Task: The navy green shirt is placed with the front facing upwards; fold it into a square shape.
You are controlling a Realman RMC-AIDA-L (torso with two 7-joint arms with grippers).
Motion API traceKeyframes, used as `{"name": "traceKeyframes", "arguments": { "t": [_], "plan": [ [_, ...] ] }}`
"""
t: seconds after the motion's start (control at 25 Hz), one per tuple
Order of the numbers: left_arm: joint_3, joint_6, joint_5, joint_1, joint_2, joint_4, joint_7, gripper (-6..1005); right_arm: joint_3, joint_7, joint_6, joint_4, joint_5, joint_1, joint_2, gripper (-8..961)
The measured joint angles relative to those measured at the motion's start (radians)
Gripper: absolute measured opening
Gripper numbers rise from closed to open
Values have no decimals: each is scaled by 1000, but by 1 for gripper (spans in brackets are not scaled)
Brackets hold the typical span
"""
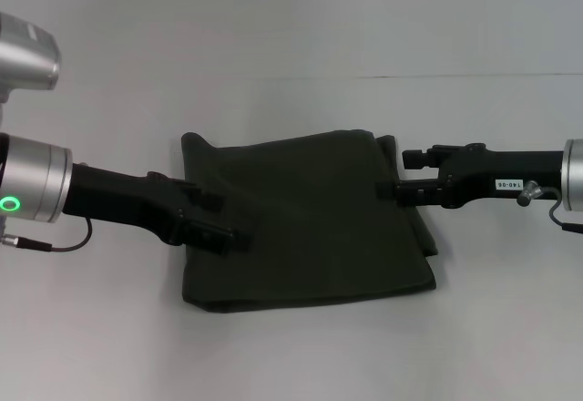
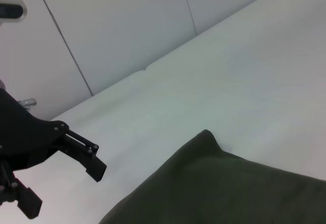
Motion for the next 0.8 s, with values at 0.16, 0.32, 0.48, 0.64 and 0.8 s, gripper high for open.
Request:
{"name": "traceKeyframes", "arguments": {
  "t": [0.16, 0.32, 0.48, 0.64, 0.8],
  "plan": [
    [0, 0, 1, 3, 0, 0, 0, 963, 0, 0, 0, 0, 3, 0, 0, 884],
    [0, -1, 1, 3, -3, 0, -1, 963, 0, 0, -1, 0, 3, 0, 0, 883],
    [0, -2, 1, 3, -4, 0, -1, 963, 0, 0, -1, 0, 3, 0, 0, 883],
    [-1, -2, 1, 2, -5, 0, -2, 963, -1, 0, -1, 0, 3, 0, 0, 882],
    [-4, -2, 1, 3, -5, 0, -3, 963, -4, -1, -1, 0, 3, 0, 0, 883]
  ]
}}
